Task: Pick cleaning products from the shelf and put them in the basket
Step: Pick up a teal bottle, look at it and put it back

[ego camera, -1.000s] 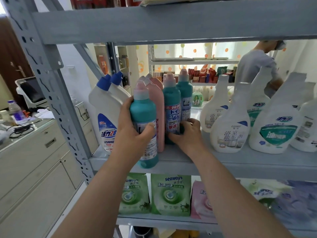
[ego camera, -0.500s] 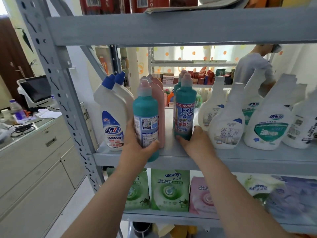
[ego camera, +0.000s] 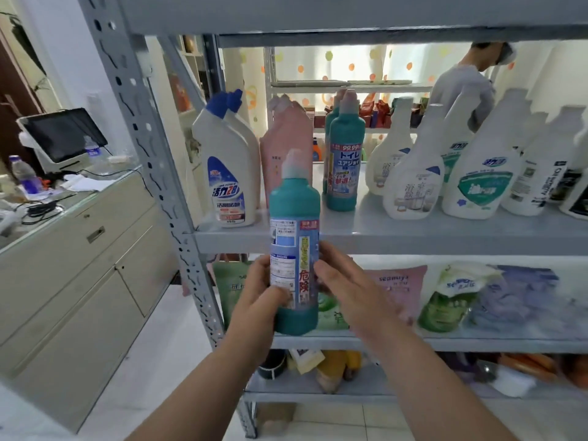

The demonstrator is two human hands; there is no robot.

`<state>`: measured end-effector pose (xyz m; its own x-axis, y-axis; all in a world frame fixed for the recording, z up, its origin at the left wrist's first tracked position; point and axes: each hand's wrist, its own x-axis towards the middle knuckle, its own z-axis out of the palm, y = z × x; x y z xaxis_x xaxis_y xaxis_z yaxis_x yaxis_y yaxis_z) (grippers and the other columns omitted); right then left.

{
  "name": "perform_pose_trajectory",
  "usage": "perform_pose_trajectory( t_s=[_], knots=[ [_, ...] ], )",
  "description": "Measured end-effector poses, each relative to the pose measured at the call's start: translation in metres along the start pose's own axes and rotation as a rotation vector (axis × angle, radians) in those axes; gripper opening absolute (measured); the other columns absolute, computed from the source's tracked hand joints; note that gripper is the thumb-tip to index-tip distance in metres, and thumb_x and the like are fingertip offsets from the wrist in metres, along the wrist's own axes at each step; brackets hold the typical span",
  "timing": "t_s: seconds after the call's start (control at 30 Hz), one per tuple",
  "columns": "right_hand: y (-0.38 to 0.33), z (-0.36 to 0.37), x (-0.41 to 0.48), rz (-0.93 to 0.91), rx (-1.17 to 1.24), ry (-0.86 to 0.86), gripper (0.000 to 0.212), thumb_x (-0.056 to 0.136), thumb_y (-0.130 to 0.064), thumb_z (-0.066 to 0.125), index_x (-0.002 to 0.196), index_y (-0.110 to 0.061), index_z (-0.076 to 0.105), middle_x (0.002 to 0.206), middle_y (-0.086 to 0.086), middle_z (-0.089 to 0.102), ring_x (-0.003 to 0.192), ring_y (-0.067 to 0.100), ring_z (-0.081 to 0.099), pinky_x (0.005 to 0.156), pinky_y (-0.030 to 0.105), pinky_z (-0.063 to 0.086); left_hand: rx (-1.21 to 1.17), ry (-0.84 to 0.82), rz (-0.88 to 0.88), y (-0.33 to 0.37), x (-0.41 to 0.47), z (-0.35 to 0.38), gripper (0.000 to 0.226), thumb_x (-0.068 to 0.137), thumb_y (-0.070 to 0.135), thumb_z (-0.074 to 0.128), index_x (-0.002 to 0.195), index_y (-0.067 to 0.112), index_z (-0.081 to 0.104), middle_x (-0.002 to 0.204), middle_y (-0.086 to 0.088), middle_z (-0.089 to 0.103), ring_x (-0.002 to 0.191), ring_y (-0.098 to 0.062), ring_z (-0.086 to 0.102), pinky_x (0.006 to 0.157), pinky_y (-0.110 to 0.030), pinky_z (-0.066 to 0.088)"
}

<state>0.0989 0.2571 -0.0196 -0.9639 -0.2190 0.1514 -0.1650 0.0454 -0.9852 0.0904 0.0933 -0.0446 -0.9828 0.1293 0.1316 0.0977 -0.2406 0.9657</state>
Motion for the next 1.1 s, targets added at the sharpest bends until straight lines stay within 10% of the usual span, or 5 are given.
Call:
perform_pose_trajectory(
  t_s=[0.2, 0.5, 0.73, 0.87, 1.1],
  knots=[
    [0.032, 0.039, -0.062, 0.024, 0.187, 0.110, 0.061, 0.079, -0.048, 0.076, 0.134, -0.036, 0.054, 0.120, -0.004, 0.072, 0.111, 0.019, 0.072, 0.083, 0.030, 0.061, -0.418, -0.058, -0.295, -0.013, -0.075, -0.001, 0.045, 0.073, 0.021, 0.061, 0.117, 0.011, 0.067, 0.091, -0.013, 0.077, 0.078, -0.028, 0.075, 0.068, -0.043, 0.064],
    [0.068, 0.076, -0.106, 0.252, 0.440, 0.361, 0.055, 0.073, -0.046, 0.081, 0.123, -0.030, 0.062, 0.108, 0.007, 0.078, 0.095, 0.029, 0.077, 0.082, 0.048, 0.063, 0.336, 0.009, 0.053, -0.055, -0.159, -0.011, 0.043, 0.083, 0.049, 0.058, 0.124, 0.034, 0.059, 0.115, 0.002, 0.065, 0.105, -0.013, 0.064, 0.084, -0.024, 0.056],
    [0.083, 0.079, -0.128, 0.121, 0.322, 0.162, 0.052, 0.086, -0.035, 0.058, 0.138, -0.041, 0.056, 0.125, 0.000, 0.072, 0.115, 0.022, 0.070, 0.088, 0.035, 0.060, -0.396, 0.057, -0.629, -0.070, -0.159, 0.001, 0.057, 0.098, 0.061, 0.034, 0.130, 0.029, 0.067, 0.126, -0.012, 0.072, 0.117, -0.034, 0.069, 0.107, -0.058, 0.048],
    [0.083, 0.050, -0.133, 0.166, 0.210, 0.197, 0.071, 0.083, -0.047, 0.060, 0.149, -0.058, 0.038, 0.126, -0.027, 0.067, 0.110, 0.002, 0.069, 0.080, 0.015, 0.057, -0.180, 0.008, -0.608, -0.076, -0.166, 0.026, 0.049, 0.102, 0.063, 0.031, 0.113, 0.041, 0.073, 0.112, -0.007, 0.078, 0.097, -0.032, 0.076, 0.070, -0.050, 0.062],
    [0.086, -0.018, -0.156, 0.387, 0.445, 0.351, 0.039, 0.081, -0.042, 0.073, 0.115, -0.023, 0.067, 0.105, 0.011, 0.077, 0.088, 0.029, 0.077, 0.071, 0.041, 0.062, 0.168, -0.060, -0.348, -0.089, -0.170, 0.065, 0.039, 0.091, 0.053, 0.049, 0.126, 0.064, 0.059, 0.104, 0.018, 0.072, 0.081, -0.002, 0.069, 0.055, -0.025, 0.054]
  ],
)
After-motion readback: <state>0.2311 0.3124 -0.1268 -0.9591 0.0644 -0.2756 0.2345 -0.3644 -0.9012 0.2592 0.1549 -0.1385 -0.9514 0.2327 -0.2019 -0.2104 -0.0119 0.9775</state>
